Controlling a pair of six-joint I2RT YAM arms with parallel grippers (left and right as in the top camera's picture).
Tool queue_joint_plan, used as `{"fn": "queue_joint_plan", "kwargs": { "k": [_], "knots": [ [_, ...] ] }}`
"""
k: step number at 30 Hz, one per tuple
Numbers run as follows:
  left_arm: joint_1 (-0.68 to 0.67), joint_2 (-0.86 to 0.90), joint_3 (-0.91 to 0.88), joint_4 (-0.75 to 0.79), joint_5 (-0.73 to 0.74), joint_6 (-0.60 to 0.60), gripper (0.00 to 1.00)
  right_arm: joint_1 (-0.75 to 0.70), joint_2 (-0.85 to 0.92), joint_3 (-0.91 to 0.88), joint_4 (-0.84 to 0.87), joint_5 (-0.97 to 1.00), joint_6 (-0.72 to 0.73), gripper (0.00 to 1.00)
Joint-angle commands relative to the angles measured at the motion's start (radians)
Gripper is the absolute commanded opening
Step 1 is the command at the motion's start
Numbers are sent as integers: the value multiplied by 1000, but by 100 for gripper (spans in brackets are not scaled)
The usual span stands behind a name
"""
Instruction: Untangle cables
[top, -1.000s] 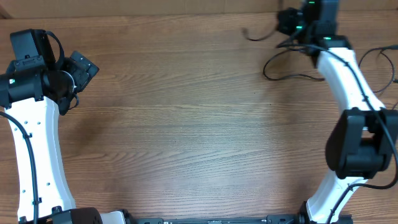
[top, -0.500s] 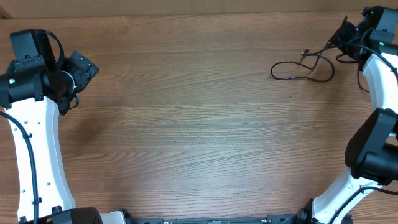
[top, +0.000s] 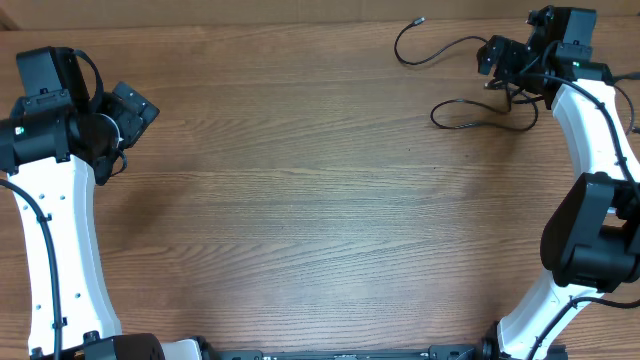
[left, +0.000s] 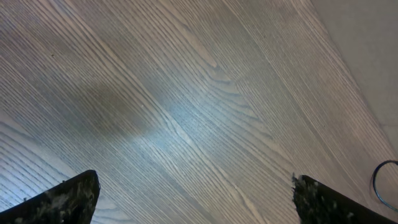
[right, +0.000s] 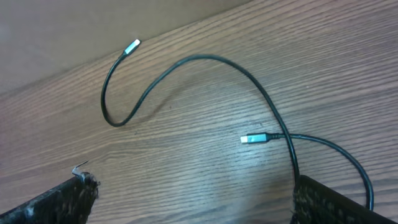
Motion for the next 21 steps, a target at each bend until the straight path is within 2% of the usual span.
{"fn": "queue_joint_plan", "kwargs": {
  "k": [1,12,21],
  "knots": [
    [2,-11,11,1,-10,23,100,-10,-72,-2,-3,13,-19,100],
    [2,-11,11,1,-10,23,99,-51,-340,-2,-151,13,-18,100],
    [2,-11,11,1,-10,23,99,-53,-489,-2,-289,13,-15,100]
  ]
}}
